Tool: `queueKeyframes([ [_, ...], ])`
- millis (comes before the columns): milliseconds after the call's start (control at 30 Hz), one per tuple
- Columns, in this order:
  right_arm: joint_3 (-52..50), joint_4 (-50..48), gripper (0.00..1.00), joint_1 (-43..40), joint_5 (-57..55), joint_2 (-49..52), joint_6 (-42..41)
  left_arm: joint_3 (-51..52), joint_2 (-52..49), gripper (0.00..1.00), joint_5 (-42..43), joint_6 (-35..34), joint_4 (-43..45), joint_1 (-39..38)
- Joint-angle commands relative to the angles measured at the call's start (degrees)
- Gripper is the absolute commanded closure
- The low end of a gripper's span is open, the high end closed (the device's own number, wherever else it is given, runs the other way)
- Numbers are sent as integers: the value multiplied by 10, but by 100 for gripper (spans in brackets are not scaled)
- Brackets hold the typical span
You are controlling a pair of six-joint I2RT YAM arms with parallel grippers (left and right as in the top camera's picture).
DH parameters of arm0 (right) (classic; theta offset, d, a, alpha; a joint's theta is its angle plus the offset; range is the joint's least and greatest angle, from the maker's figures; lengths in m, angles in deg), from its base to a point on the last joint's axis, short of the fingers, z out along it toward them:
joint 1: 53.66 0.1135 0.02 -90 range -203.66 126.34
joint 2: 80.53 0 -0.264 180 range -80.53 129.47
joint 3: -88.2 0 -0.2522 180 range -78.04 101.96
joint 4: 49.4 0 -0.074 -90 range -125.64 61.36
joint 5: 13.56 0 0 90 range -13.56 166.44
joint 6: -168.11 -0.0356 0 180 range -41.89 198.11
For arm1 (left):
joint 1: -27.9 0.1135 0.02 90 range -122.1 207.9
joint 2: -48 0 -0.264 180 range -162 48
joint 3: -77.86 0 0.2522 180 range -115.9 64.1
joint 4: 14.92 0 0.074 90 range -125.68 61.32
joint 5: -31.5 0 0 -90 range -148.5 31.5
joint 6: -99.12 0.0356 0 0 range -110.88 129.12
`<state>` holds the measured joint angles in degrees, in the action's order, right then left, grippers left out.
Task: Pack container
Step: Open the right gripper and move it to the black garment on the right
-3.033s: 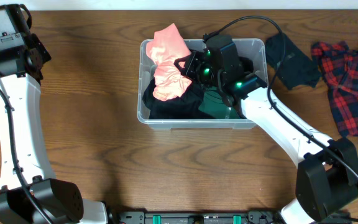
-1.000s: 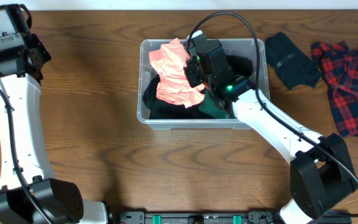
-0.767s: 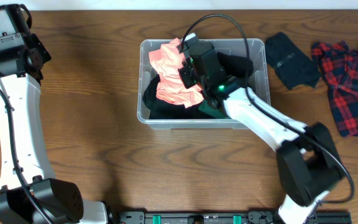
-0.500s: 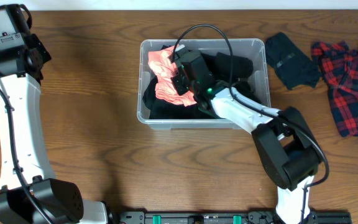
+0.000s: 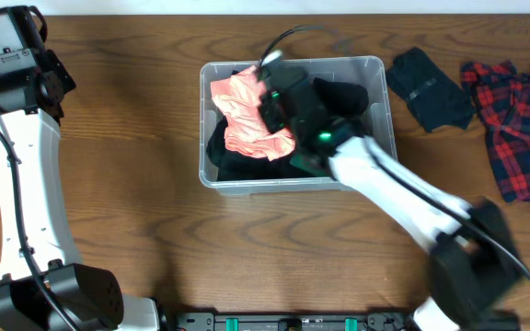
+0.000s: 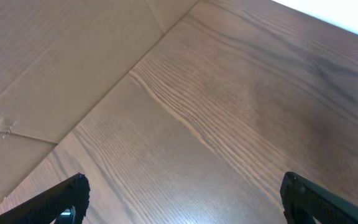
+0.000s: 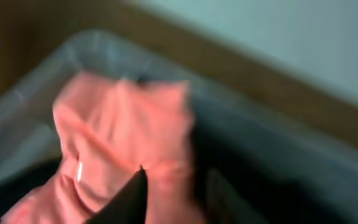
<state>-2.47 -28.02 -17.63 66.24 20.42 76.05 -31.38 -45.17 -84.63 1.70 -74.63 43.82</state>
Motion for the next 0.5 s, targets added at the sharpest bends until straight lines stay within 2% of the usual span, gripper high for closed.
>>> queueKeyframes([
  [0, 2, 33, 62, -40, -74, -99, -2, 0, -1, 2, -9, 3, 1, 1],
  [100, 2, 79, 51, -107, -76, -159, -29, 0, -1, 2, -9, 3, 1, 1],
  [200, 2, 130, 45, -196, -72, -199, -62, 0, -1, 2, -9, 3, 1, 1],
  [367, 2, 189, 33, -330, -14, -199, -72, 0, -1, 2, -9, 3, 1, 1],
  [467, 2, 209, 15, -390, 19, -172, -78, 0, -1, 2, -9, 3, 1, 1],
])
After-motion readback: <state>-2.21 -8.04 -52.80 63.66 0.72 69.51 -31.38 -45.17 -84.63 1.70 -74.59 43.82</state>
